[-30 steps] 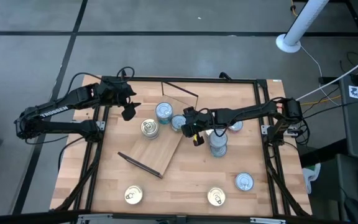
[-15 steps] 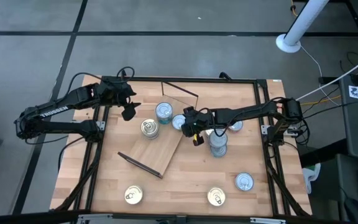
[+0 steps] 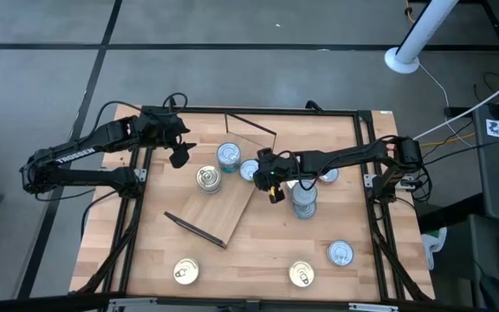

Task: Stack canned seafood by type on shelf
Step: Stack the green tuna can on top of the green tuna can on the shelf

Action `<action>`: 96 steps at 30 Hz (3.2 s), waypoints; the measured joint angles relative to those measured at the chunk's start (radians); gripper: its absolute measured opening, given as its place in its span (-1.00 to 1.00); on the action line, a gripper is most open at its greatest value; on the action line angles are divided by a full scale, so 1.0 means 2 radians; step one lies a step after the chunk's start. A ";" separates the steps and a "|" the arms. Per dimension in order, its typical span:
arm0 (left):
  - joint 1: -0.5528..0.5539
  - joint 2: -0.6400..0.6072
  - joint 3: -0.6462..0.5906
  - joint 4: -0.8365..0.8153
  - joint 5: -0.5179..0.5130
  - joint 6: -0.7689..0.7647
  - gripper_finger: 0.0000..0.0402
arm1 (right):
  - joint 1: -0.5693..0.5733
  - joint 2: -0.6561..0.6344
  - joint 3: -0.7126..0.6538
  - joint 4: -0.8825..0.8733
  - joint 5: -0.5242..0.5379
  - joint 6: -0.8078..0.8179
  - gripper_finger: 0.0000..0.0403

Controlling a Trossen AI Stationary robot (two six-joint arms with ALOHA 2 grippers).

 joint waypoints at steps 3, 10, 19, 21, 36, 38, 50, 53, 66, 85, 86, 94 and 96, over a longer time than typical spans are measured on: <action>0.000 0.000 0.000 0.000 0.000 0.000 0.29 | 0.000 -0.009 0.000 -0.013 0.017 0.004 -0.26; 0.000 0.000 0.000 0.000 0.000 0.000 0.29 | 0.000 -0.048 0.000 -0.079 0.021 0.024 -0.26; 0.000 0.000 0.000 0.000 0.000 0.000 0.29 | 0.000 -0.117 0.000 -0.168 0.017 0.067 -0.26; 0.000 0.000 0.000 0.000 0.000 -0.001 0.29 | 0.000 -0.133 0.000 -0.187 0.017 0.084 -0.26; 0.000 0.000 0.000 0.000 0.000 -0.011 0.29 | 0.000 -0.201 0.000 -0.385 -0.001 0.229 -0.26; 0.000 0.000 0.000 0.000 0.000 -0.011 0.29 | -0.001 -0.201 -0.003 -0.399 -0.021 0.238 -0.26; 0.000 0.000 0.000 0.000 0.000 -0.011 0.29 | -0.001 -0.192 -0.029 -0.376 -0.062 0.254 -0.26; 0.000 0.000 0.000 0.000 0.000 -0.011 0.29 | -0.001 -0.187 -0.038 -0.372 -0.061 0.254 -0.26; 0.000 0.000 0.000 0.000 0.000 -0.011 0.29 | -0.011 -0.183 -0.038 -0.355 -0.056 0.248 -0.26; 0.000 0.000 0.000 0.000 0.000 -0.011 0.29 | -0.046 -0.180 -0.038 -0.340 -0.118 0.214 -0.26; 0.000 0.000 0.000 0.000 0.000 -0.011 0.29 | -0.046 -0.179 -0.038 -0.340 -0.118 0.214 -0.26; 0.000 0.000 0.000 0.000 0.000 -0.011 0.29 | -0.046 -0.157 -0.049 -0.330 -0.114 0.212 -0.26; 0.000 0.000 0.000 0.000 0.000 -0.011 0.29 | -0.046 -0.155 -0.049 -0.330 -0.115 0.211 -0.26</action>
